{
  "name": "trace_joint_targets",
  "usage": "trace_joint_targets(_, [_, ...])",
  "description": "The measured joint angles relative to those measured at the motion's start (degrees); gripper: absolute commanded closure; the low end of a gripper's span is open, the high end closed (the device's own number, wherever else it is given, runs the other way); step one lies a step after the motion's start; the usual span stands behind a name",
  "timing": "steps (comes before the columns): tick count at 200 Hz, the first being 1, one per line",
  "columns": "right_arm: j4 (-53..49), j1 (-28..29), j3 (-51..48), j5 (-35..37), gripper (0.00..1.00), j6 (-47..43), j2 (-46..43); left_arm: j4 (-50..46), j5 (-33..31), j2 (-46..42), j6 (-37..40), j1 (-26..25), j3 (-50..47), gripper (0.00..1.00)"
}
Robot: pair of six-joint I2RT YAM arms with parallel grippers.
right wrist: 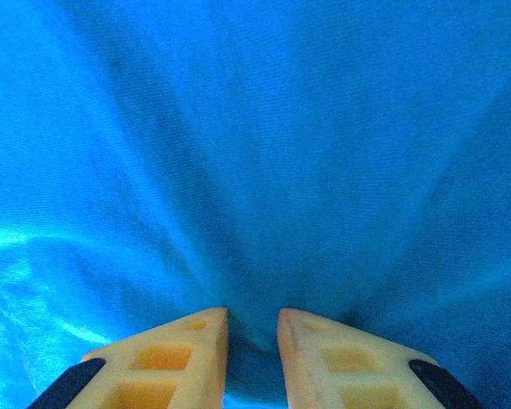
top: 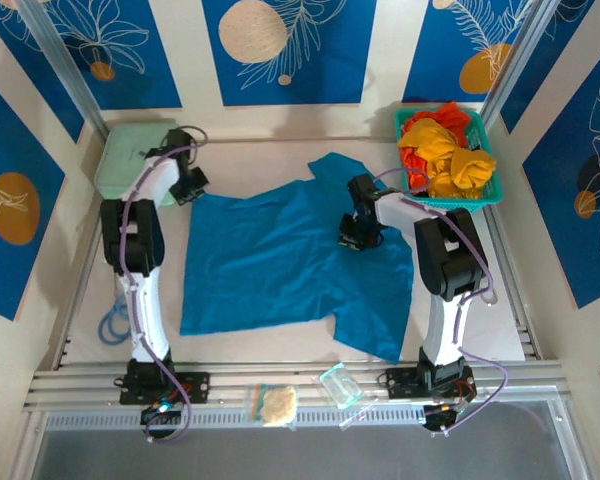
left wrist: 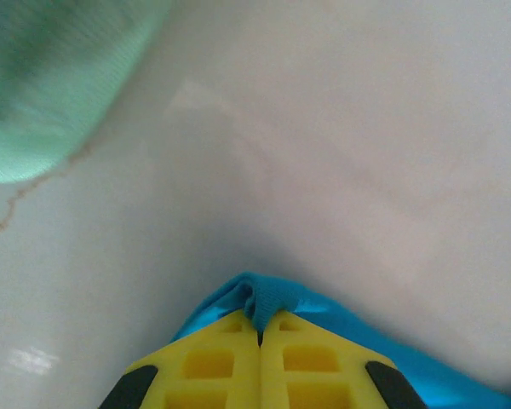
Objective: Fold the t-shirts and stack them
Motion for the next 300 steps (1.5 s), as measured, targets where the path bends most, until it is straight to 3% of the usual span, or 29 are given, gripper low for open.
trace_joint_targets(21, [0.68,0.0,-0.63,-0.02,0.74,0.37,-0.35,6.67,7.54,0.0,-9.4,5.29,-2.75,0.64])
trace_joint_targets(43, [0.85,0.0,-0.74,-0.02,0.74,0.42,-0.37,13.4,12.24,0.07,-16.7,8.0,-6.38,0.46])
trace_joint_targets(59, [0.83,0.04,-0.74,0.0,0.75,0.44,-0.37,17.03,15.1,0.04,-19.93,7.67,-5.97,0.38])
trace_joint_targets(81, [0.83,0.26,-0.68,0.04,0.75,0.46,-0.37,20.24,18.56,-0.07,-21.79,5.7,-5.66,0.37])
trace_joint_targets(108, [0.66,0.87,-0.52,0.2,0.75,0.61,-0.37,22.47,22.4,-1.57,-21.62,3.61,-6.4,0.47])
trace_joint_targets(159, [-1.6,0.96,1.09,-0.04,0.75,-0.72,-0.31,18.29,24.44,-11.39,-13.94,-0.26,-12.74,1.0])
trace_joint_targets(207, [-1.81,0.92,3.78,-3.34,0.86,-2.14,-0.26,7.98,15.23,-10.38,-3.3,-3.13,-12.76,1.0])
trace_joint_targets(255, [-1.77,0.96,3.76,-5.22,0.87,-1.99,-0.24,-0.46,5.75,-0.28,3.02,-3.89,-5.31,1.0])
trace_joint_targets(300, [-1.55,1.05,2.73,-6.05,0.88,-1.92,-0.26,-4.02,1.55,6.34,5.68,-3.89,6.1,1.0])
